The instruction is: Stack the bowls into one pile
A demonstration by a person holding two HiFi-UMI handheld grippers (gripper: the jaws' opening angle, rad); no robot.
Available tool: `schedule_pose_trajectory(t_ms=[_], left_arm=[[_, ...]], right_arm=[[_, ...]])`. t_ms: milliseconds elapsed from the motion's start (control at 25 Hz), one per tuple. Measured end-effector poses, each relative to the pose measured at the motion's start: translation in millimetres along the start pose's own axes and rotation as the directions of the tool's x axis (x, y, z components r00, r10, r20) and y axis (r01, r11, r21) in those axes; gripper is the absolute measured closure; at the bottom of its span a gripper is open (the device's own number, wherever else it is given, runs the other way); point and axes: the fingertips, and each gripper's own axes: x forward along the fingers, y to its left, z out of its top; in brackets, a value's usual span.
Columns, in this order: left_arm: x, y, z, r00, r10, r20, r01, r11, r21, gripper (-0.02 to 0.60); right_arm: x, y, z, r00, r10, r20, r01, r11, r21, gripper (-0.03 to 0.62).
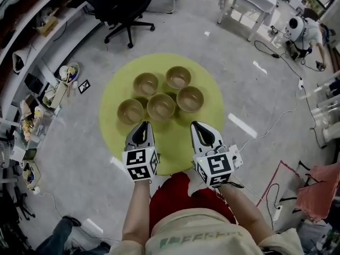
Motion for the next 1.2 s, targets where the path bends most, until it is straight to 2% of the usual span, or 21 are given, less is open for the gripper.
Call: schedule_pose_trajectory(t_ms=[200,360,760,1200], left_arm=[[19,8,-6,0.999,-0.009,-0.031,0.008,0.999,-0.042,0.557],[30,8,-13,0.998,-0.019,-0.053,0.016,0.999,-0.047,0.554],[59,13,-37,0.990,-0.029,-0.139,0.018,0.996,-0.083,0.505],[81,17,-54,0.979,-0.050,-0.198,0.013,0.982,-0.186,0.492]], right_arm=[[22,1,-4,0.999,-0.001,-0.036,0.000,1.000,-0.013,0.557],[29,-2,-12,0.998,-0.005,-0.060,0.004,1.000,-0.022,0.557],[50,-13,-26,0.994,-0.025,-0.106,0.024,1.000,-0.012,0.557],[63,-21,-42,0.988,-0.041,-0.150,0.041,0.999,-0.001,0.557]])
